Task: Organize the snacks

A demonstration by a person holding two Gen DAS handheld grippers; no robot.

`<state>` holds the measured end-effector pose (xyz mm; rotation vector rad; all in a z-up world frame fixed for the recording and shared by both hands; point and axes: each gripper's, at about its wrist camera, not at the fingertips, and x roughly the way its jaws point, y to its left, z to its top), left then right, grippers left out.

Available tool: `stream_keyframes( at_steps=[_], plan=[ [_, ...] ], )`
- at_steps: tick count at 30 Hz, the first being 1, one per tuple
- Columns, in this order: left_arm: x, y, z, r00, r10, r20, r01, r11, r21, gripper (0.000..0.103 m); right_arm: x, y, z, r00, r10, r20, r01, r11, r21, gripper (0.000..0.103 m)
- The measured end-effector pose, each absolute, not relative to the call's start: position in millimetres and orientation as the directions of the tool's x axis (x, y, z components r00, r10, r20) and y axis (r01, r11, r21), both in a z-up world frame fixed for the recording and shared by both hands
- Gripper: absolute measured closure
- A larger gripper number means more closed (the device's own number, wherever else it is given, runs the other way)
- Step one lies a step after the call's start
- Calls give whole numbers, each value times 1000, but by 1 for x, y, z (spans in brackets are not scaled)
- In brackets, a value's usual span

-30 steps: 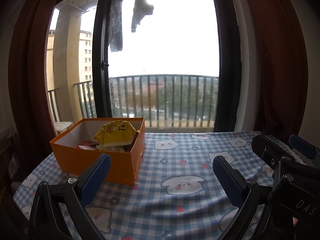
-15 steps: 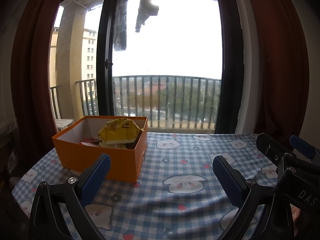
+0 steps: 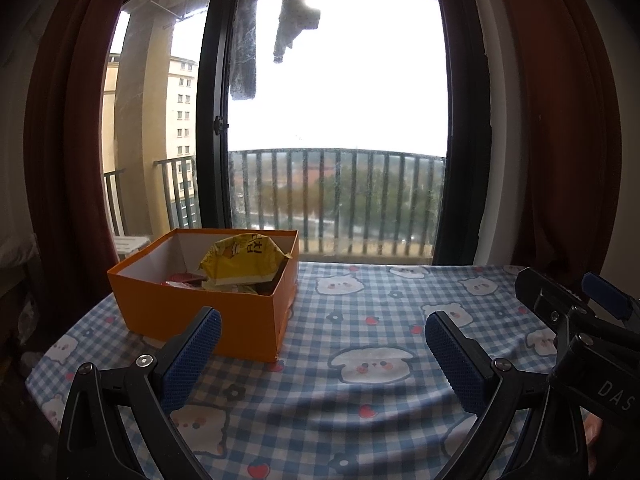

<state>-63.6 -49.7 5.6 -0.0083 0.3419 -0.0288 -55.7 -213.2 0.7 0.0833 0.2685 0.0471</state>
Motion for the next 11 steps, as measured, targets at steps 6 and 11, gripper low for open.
stream_keyframes(
  at_steps=[6, 11],
  plan=[
    [-63, -50, 5, 942, -30, -335, 27, 1000, -14, 1, -56, -213, -1, 963, 57, -265, -34, 995, 92, 0],
    [-62, -51, 3, 939, -30, -343, 26, 1000, -16, 1, -54, -212, -2, 961, 58, -272, -33, 995, 93, 0]
  ],
)
